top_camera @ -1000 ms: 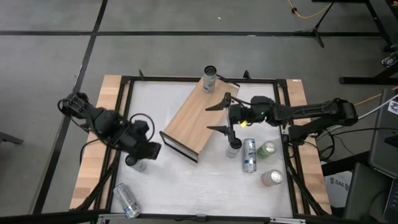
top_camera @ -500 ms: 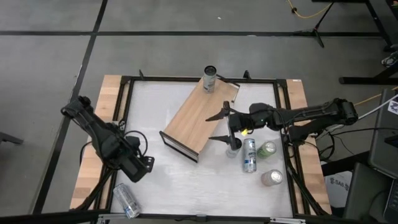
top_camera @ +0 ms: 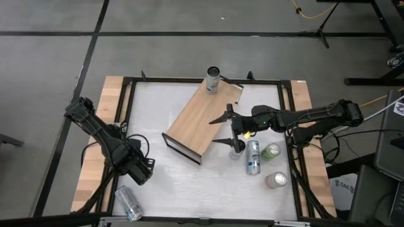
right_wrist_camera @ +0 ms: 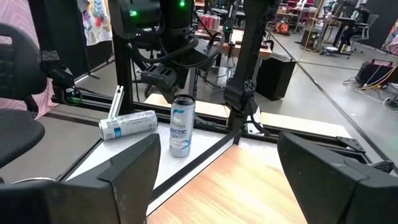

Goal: Place canned beverage on shelf
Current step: Put the white soda can on the shelf

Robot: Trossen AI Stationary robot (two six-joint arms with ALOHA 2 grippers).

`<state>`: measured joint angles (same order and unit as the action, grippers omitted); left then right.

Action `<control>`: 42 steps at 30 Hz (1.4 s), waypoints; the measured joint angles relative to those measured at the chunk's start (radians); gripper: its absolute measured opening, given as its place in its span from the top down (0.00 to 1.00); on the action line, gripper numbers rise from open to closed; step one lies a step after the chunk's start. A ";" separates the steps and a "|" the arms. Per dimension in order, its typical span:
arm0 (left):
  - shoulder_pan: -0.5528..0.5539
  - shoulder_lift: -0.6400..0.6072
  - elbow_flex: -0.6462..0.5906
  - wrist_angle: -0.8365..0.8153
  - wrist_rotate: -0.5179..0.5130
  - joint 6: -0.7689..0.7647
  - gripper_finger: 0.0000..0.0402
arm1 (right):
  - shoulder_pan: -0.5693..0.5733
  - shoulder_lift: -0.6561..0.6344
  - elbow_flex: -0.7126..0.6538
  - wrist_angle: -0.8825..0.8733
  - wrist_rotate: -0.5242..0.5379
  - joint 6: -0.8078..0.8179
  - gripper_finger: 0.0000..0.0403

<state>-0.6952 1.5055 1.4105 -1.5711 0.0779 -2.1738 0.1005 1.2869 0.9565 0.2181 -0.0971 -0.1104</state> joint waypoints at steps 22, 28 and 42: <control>0.000 0.000 -0.054 0.000 -0.007 -0.020 0.26 | -0.001 0.000 0.000 -0.005 0.000 0.000 0.22; 0.000 0.000 -0.069 0.000 -0.037 -0.019 0.26 | -0.001 0.000 0.000 -0.004 0.000 0.000 0.22; 0.000 0.000 -0.109 0.009 -0.057 -0.018 0.26 | -0.001 0.000 0.000 -0.004 0.000 0.000 0.22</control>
<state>-0.6952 1.5051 1.3013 -1.5619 0.0209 -2.1918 0.0998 1.2869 0.9565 0.2138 -0.0971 -0.1101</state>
